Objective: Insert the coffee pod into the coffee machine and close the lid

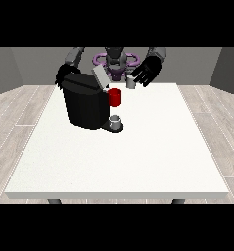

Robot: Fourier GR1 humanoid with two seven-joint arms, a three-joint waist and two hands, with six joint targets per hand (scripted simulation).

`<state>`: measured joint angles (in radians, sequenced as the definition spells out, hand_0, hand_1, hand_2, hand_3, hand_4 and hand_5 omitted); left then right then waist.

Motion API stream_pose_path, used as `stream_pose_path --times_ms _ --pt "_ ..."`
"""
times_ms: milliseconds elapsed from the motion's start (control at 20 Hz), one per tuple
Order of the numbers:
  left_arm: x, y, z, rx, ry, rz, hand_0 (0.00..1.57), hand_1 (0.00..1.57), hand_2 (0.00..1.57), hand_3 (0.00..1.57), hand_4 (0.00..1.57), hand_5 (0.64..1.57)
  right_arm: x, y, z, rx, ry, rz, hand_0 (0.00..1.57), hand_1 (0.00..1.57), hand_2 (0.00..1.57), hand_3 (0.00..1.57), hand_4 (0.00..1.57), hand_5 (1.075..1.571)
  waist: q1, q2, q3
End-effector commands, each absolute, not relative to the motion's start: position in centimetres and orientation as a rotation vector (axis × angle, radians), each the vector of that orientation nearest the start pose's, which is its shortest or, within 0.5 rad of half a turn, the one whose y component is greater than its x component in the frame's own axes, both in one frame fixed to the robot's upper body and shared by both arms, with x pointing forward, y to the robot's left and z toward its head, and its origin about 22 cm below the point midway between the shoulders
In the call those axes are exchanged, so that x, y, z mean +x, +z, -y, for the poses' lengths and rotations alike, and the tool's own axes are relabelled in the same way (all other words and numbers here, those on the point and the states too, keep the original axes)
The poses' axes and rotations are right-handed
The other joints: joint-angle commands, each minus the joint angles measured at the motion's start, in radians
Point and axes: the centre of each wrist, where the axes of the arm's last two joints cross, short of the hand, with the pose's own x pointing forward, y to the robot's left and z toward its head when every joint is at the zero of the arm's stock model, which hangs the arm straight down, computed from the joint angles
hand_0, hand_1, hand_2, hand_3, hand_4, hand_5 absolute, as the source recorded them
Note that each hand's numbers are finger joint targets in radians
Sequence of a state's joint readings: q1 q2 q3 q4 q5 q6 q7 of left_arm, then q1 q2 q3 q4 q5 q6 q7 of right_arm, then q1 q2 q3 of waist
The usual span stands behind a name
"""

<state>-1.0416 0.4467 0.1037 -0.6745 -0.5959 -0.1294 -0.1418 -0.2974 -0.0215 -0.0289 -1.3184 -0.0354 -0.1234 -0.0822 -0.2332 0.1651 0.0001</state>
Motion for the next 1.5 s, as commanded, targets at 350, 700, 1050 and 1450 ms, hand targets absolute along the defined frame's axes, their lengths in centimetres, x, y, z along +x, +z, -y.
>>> stream_pose_path --times_ms 350,700,1050,1450 --pt "45.6 22.6 -28.6 0.731 -0.834 1.656 1.26 1.26 1.31 1.24 0.51 1.571 31.0 3.8 19.1 -0.033 0.006 1.681 0.0 0.0 0.0 0.0 0.5 1.571 -0.075 0.031 -0.0002" --pt "46.0 22.9 -25.5 0.755 -0.854 1.715 1.31 1.31 1.33 1.23 0.49 1.571 32.4 4.7 19.9 -0.048 -0.031 1.753 0.0 0.0 0.0 0.0 0.48 1.571 -0.057 0.101 0.0001" --pt "46.0 23.6 -27.7 0.717 -0.848 1.682 1.23 1.23 1.28 1.21 0.51 1.571 31.4 4.2 20.8 -0.063 -0.021 1.712 0.0 0.0 0.0 0.0 0.51 1.571 -0.079 0.085 -0.0002" --pt "46.3 22.3 -25.2 0.721 -0.881 1.72 1.2 1.2 1.27 1.2 0.5 1.571 32.6 6.2 21.3 -0.054 -0.044 1.743 0.0 0.0 0.0 0.0 0.5 1.571 -0.069 0.102 -0.0002"
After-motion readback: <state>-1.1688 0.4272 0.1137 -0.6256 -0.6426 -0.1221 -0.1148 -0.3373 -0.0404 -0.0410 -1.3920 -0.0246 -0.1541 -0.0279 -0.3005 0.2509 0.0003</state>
